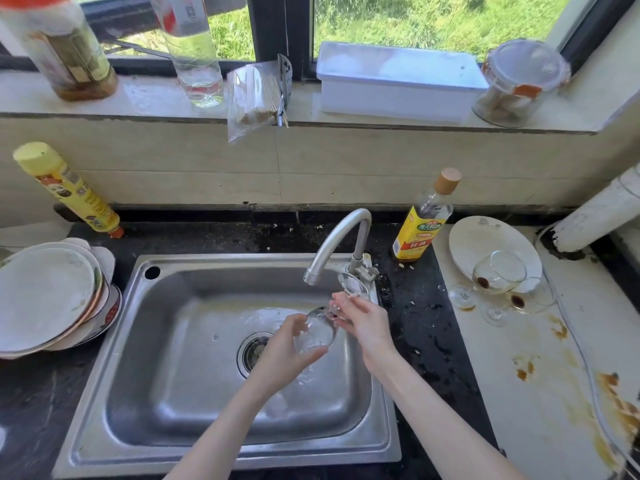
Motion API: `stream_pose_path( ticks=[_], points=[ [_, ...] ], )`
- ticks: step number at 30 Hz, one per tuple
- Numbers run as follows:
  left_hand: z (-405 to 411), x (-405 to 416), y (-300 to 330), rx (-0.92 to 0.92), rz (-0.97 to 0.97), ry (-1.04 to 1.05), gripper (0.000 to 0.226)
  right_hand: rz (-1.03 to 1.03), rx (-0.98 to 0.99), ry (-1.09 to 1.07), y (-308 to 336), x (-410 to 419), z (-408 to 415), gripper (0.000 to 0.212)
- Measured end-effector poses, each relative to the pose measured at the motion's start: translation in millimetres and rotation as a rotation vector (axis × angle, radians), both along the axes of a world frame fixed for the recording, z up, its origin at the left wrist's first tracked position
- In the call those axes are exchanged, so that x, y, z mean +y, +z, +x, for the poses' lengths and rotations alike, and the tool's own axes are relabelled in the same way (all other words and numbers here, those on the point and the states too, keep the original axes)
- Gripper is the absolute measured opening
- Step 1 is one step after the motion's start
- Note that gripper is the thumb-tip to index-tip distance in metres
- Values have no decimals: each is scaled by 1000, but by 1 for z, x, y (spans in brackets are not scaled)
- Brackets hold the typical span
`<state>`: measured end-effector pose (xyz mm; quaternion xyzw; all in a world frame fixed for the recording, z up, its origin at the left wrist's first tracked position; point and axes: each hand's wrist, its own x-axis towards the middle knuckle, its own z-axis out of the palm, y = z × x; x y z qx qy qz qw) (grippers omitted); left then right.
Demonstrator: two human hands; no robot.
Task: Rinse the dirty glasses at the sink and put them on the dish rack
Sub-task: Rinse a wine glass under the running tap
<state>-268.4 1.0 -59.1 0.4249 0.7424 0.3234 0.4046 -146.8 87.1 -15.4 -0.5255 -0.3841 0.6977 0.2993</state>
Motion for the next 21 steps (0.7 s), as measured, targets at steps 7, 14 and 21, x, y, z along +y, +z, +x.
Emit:
stream_pose_path(
  ticks=[7,14,21],
  points=[
    [3,-7,16,302,-6,-129,64,216,-146,128,-1,-16,7,8],
    [15,-15,25,393,53,-126,62,382,-235,184,4,-24,15,9],
    [24,-24,26,509,217,-87,59,441,-163,134,15,-30,31,9]
  ],
)
